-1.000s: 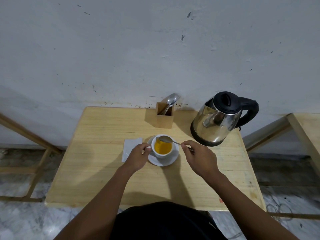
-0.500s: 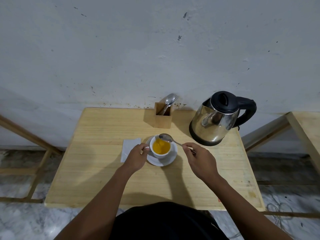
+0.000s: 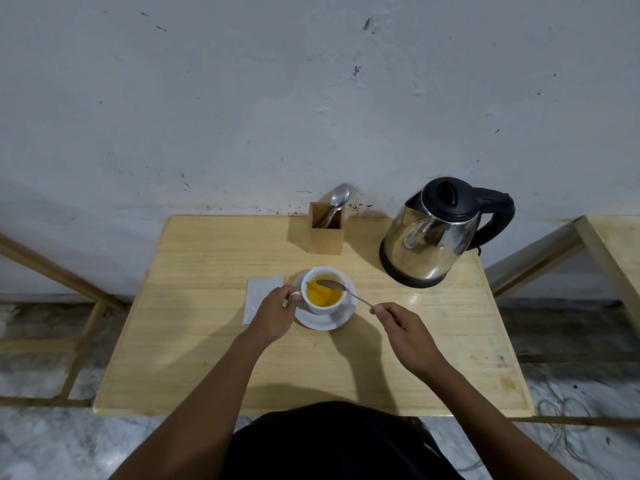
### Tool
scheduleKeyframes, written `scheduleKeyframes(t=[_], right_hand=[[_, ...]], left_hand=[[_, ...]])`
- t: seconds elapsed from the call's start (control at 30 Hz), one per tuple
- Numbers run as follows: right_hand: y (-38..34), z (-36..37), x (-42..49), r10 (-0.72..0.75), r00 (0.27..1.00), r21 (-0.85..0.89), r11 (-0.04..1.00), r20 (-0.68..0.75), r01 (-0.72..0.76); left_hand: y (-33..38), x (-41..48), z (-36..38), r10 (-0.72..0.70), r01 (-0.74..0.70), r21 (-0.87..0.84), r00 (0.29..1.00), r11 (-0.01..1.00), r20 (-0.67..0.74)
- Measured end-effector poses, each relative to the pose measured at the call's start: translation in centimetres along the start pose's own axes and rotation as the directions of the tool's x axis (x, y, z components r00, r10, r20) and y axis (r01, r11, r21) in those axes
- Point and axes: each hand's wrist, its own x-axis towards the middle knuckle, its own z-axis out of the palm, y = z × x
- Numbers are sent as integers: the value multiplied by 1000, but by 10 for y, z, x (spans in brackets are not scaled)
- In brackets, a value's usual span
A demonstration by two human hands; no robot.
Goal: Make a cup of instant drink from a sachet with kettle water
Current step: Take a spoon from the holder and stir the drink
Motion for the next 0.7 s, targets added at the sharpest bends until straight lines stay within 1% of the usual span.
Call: scheduleKeyframes(t=[0.13,0.27,0.4,0.47,0.6,0.7], right_hand=[[6,0,-1,41,999,160,986,13,-43],[18,2,3,95,993,294,953,-62,-73],[29,8,4,153,979,311,945,-134,-105],[35,14,6,201,967,312,939,-157,-145],[41,25,15,301,937,308,921,-178,-237],[43,29,21,322,928,285,922,-188,-262]], left_hand=[[-1,0,0,-8,8,2,1000,1000,3],[-2,1,0,-7,7,-1,1000,1000,12],[-3,2,0,-15,15,-2,1000,1000,19],[-4,2,0,-15,15,-5,1000,1000,21],[-3,2,0,-14,14,-4,1000,1000,26],[-3,2,-2,-11,11,3,999,1000,32]])
